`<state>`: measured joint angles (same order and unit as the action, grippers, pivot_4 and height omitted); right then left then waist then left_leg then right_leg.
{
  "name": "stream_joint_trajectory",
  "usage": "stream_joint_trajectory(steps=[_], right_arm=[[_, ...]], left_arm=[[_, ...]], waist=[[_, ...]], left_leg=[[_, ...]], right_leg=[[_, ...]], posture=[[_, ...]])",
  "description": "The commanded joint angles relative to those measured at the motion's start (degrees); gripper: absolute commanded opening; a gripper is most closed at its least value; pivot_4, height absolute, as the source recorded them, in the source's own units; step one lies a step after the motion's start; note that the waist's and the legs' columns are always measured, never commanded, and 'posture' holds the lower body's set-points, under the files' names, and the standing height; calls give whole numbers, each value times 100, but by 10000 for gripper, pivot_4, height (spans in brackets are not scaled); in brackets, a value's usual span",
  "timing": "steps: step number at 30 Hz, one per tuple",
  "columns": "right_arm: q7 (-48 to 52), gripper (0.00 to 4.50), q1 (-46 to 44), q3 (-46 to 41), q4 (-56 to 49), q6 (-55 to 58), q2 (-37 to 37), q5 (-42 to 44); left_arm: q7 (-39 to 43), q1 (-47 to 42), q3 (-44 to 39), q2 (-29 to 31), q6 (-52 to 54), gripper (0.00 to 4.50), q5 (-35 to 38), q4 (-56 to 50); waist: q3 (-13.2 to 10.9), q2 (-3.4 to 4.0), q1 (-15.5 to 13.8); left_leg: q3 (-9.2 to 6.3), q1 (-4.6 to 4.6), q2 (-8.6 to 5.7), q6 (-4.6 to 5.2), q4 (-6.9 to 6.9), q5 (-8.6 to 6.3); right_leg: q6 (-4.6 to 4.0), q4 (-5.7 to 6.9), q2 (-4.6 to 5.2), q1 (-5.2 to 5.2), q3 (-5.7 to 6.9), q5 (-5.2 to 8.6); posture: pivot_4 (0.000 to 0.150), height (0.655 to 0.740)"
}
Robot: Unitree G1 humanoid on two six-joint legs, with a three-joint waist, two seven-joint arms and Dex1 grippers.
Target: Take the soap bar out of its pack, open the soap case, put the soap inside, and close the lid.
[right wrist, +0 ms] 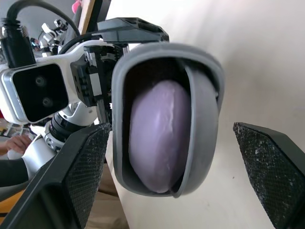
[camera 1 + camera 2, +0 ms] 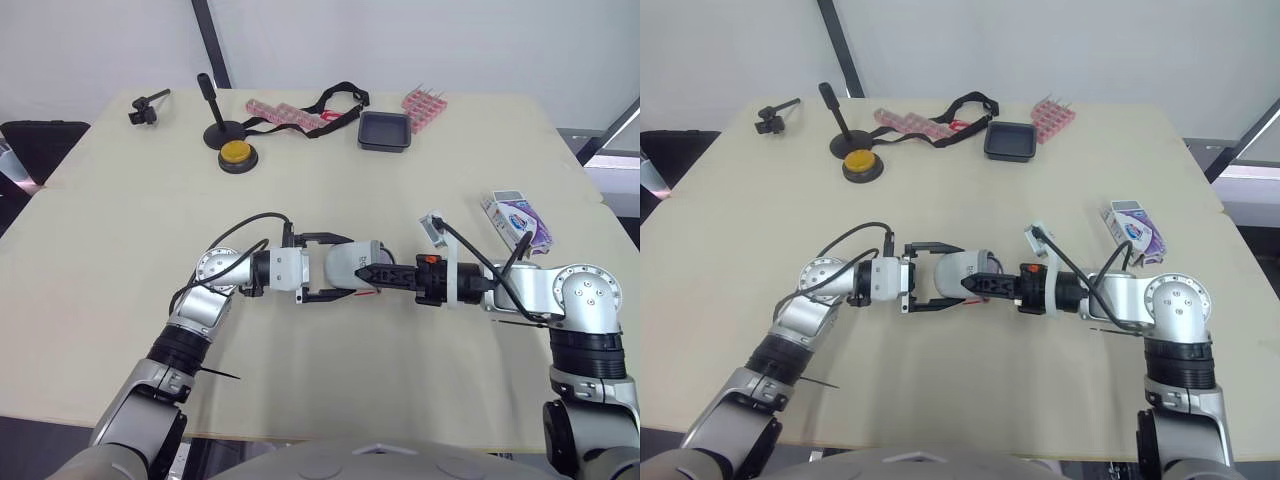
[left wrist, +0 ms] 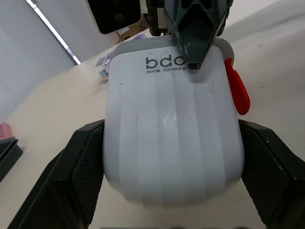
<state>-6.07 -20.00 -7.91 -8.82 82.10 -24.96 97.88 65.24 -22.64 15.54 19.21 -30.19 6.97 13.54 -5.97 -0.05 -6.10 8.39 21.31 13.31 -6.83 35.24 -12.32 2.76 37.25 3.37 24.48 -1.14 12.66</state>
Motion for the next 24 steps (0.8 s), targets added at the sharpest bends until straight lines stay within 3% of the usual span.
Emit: stream_joint_trajectory(steps=[1,11,24], right_arm=[[-315,44664,27,299,-109,-528,-271,748],[-456,44664,98,905,-318,-1190,-812,1072],[-155,44664,41,1124,-404,-1492,-922,842]], left_arm=[[-76,-124,8,51,-287,34804,0,-17],[-153,-122,14,26,61,34804,97,6],[-139,-82,25,42,355,34804,197,-147]], waist=[[0,0,8],[-1,-1,7],[-1,-2,11]], left_leg=[[0,-1,0,-2,-2,0],[-2,4,0,-7,-4,1],[-4,5,0,-7,-5,0]], right_leg=[[0,0,-1,0,0,0],[3,-2,-2,0,2,0],[3,-4,-1,0,3,0]], posture=[[1500,7291],[1500,7291],[1500,7291]])
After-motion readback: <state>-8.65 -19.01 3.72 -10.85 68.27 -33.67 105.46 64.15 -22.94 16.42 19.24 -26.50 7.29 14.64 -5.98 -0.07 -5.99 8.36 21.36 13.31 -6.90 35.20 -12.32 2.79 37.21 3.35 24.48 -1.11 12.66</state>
